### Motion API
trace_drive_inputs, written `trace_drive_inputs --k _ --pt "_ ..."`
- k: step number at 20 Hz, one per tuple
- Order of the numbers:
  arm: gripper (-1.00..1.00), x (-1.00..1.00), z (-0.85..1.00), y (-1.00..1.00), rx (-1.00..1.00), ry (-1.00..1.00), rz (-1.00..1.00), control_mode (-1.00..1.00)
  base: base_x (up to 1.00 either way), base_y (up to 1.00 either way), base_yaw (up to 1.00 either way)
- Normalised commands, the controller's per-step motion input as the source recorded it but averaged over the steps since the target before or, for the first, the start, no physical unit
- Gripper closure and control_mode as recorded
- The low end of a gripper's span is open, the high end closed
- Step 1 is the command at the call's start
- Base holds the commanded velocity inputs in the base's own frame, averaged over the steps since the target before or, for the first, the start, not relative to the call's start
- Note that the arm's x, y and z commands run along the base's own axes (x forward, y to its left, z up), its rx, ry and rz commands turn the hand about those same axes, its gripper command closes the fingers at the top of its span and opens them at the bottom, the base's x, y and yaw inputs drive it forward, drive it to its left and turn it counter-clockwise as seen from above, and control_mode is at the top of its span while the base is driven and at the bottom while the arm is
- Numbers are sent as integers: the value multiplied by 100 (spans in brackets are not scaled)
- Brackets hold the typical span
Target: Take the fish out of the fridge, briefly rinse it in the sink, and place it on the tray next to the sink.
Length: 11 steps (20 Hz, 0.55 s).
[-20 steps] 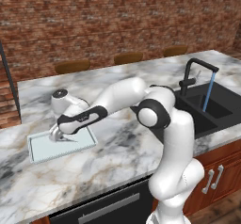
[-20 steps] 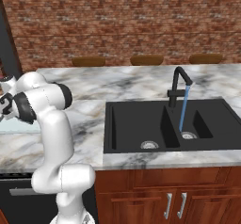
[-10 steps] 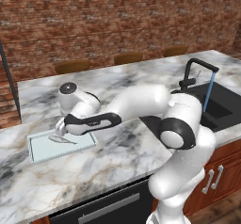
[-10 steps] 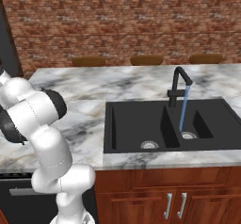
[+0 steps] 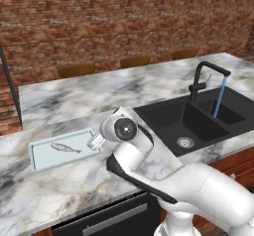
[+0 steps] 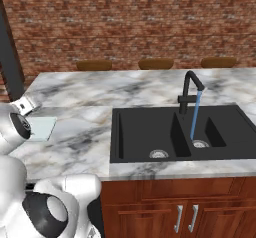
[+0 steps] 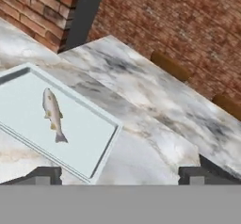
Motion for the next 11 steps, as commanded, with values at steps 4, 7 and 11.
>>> trace_drive_inputs --k 4,7,11 --pt "-100 -100 65 -100 25 -50 0 -100 0 0 0" --pt "-100 -100 88 -100 29 -52 0 -100 0 0 0" --pt "-100 -96 99 -100 33 -46 0 -100 0 0 0"
